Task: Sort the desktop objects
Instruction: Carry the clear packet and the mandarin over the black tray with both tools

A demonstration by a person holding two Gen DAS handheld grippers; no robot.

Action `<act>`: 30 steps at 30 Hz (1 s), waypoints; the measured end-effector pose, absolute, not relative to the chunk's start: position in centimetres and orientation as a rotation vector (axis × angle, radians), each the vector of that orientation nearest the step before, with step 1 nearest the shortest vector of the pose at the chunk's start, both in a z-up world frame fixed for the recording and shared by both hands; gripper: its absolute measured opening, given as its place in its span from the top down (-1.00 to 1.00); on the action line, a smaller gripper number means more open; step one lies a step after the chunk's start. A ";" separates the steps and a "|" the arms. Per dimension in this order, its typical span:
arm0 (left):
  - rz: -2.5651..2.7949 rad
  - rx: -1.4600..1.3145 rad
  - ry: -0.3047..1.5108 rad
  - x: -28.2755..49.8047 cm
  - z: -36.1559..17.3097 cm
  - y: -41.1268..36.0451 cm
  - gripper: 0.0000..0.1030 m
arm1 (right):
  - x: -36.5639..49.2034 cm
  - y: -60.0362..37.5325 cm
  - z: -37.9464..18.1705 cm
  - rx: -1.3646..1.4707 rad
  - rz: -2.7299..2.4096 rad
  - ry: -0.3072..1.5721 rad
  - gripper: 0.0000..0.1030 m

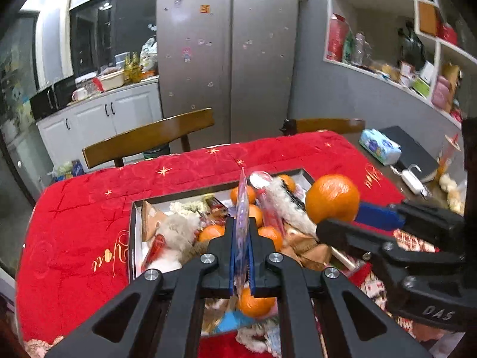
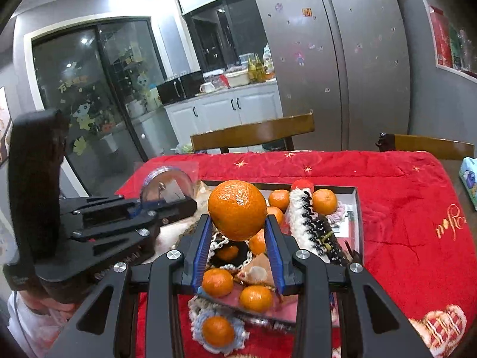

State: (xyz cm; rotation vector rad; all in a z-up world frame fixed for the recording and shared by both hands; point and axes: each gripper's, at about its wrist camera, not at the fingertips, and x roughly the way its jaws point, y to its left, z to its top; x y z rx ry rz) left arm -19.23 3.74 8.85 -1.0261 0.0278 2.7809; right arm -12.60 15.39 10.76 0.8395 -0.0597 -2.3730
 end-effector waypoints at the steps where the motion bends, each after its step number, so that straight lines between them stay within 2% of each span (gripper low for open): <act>1: 2.767 -1.030 0.021 -19.8 8.6 3.4 0.87 | -13.2 15.0 10.5 0.850 -2.371 -0.057 0.35; 12: 2.780 -1.087 -0.042 -27.9 6.4 -0.9 0.87 | -18.9 11.4 8.5 0.901 -2.371 -0.034 0.35; 20: 2.723 -1.277 -0.132 -31.4 1.8 -4.5 0.87 | -21.1 9.9 7.0 0.947 -2.374 0.035 0.35; 30: 2.756 -1.265 -0.021 -30.7 1.3 -3.1 0.87 | -21.8 10.2 3.8 1.063 -2.336 0.046 0.35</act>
